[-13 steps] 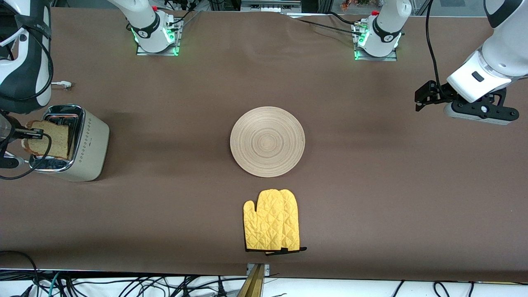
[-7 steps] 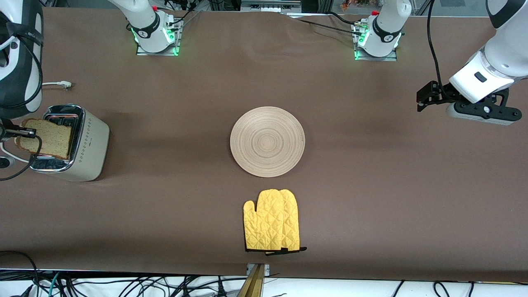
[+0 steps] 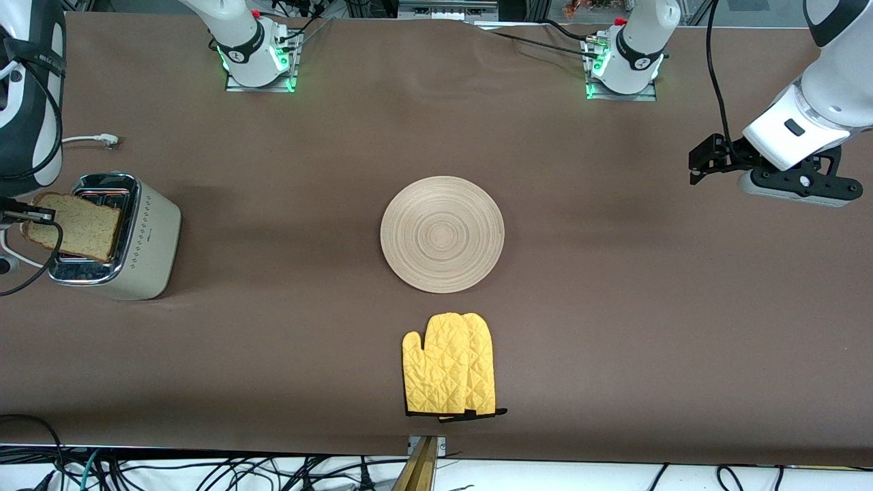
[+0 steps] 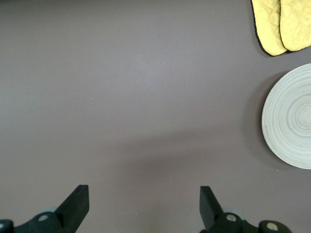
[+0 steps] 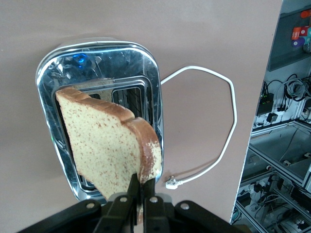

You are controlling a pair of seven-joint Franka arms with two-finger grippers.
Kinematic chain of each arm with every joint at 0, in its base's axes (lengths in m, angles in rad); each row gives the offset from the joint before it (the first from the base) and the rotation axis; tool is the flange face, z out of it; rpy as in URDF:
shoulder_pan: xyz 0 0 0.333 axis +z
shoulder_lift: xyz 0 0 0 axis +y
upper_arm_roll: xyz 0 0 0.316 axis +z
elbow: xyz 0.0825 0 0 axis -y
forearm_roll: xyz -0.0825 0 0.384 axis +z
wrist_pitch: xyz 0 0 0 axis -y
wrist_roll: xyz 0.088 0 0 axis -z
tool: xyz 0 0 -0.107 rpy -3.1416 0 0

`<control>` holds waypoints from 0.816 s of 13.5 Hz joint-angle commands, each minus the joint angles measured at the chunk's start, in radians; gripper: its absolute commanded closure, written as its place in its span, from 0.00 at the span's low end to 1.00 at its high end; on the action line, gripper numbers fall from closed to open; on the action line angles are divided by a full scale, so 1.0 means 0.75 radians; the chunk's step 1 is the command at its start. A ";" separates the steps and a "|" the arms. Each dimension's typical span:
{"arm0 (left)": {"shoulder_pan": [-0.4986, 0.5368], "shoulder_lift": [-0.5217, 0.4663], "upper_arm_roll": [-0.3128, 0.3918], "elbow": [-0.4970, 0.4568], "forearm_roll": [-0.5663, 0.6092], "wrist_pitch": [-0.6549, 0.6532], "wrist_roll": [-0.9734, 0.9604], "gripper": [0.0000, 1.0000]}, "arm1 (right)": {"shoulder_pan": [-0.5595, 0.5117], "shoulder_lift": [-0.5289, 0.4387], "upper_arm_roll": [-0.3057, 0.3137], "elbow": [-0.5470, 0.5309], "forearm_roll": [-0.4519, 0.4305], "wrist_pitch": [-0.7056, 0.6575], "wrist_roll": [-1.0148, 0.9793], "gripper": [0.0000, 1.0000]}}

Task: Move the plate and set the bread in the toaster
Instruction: 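Lower the bread into a toaster slot with the right gripper, then open the right gripper to release the bread in the slot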

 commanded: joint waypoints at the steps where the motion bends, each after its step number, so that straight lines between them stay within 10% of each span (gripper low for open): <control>1: 0.000 0.018 -0.001 0.041 0.030 -0.032 0.029 0.00 | -0.005 -0.022 -0.031 -0.006 0.002 -0.031 -0.066 1.00; 11: -0.002 0.018 0.001 0.041 0.030 -0.032 0.027 0.00 | 0.043 0.038 -0.027 -0.006 0.053 0.057 0.017 1.00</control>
